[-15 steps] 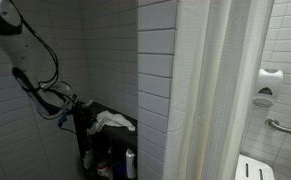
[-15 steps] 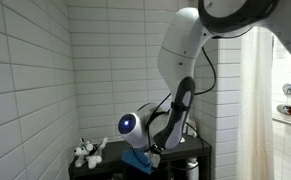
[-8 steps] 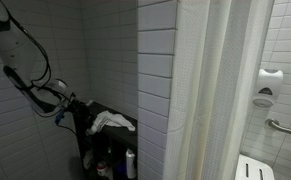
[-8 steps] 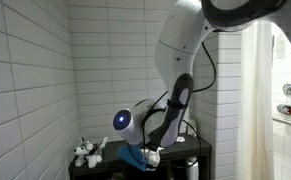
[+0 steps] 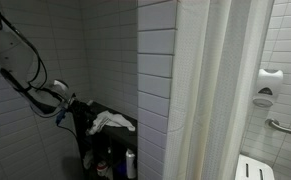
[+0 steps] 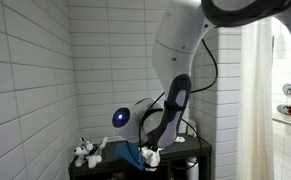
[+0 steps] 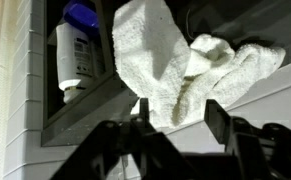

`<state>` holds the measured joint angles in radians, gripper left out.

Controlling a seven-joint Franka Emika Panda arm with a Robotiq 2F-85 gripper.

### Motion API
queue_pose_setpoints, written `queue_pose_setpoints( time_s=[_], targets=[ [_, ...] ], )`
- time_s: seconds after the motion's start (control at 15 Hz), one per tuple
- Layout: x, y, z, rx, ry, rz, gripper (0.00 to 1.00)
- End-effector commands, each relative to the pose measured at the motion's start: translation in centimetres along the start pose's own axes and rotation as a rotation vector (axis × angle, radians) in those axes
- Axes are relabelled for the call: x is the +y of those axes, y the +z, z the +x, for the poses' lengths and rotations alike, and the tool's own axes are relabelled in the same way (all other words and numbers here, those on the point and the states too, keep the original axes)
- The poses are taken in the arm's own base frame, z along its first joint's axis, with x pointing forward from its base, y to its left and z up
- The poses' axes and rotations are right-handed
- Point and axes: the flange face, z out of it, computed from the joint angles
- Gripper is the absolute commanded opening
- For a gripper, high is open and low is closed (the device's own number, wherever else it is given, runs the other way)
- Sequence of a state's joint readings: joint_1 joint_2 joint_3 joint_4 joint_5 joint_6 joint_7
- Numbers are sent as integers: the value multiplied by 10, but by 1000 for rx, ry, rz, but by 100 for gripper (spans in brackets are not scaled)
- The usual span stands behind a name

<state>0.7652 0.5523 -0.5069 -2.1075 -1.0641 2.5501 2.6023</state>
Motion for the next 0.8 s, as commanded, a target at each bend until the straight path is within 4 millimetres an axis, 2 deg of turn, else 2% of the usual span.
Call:
queue_pose_setpoints(
  time_s=[0.0, 0.07, 0.4, 0.47, 0.53, 0.73],
  targets=[
    [7, 13, -2, -12, 24, -16, 91],
    [9, 17, -4, -15, 26, -23, 98],
    [20, 31, -13, -21, 31, -46, 100],
    [20, 33, -14, -22, 31, -46, 94],
    [20, 34, -14, -20, 34, -43, 73],
    [20, 35, -14, -13, 30, -27, 64]
  ],
)
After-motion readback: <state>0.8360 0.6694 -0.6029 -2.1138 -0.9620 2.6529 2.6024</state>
